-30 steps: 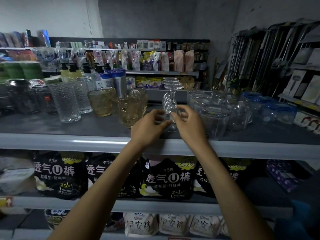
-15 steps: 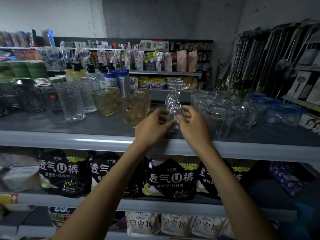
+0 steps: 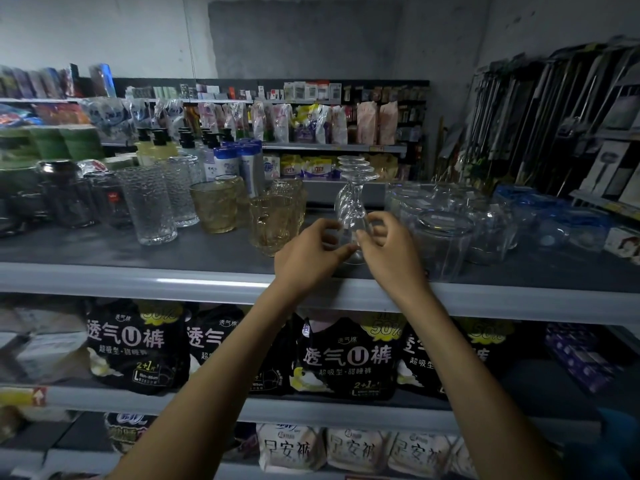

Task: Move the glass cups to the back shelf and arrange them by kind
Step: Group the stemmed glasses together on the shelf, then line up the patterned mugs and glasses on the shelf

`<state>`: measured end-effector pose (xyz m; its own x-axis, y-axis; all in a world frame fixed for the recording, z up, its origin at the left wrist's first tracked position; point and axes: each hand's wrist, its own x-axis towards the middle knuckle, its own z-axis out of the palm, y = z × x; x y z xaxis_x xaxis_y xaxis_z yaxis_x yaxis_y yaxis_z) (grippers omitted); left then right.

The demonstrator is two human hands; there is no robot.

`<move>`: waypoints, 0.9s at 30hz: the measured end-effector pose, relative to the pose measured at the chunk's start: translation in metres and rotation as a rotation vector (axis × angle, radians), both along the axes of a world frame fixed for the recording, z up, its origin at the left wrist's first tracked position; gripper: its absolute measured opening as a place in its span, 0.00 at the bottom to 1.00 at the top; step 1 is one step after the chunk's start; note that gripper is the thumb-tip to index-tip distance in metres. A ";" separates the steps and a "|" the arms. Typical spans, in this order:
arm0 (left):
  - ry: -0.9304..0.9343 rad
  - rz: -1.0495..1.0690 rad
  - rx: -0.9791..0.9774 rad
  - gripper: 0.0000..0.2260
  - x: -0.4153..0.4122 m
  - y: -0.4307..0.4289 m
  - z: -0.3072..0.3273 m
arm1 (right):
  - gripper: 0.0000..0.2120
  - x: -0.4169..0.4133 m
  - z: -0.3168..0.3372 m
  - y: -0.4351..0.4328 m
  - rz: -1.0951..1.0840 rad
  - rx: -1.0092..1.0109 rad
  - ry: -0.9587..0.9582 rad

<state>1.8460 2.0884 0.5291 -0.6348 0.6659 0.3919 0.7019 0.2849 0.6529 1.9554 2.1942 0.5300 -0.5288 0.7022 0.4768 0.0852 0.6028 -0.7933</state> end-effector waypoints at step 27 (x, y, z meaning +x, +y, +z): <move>0.245 -0.053 0.369 0.11 -0.002 -0.117 -0.015 | 0.15 -0.002 -0.004 -0.084 -0.239 0.382 0.206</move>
<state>1.8437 1.9711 0.5145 -0.4629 0.4822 0.7437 0.8556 0.0238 0.5171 1.9539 2.1100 0.5257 -0.2420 0.5472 0.8012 0.1212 0.8364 -0.5346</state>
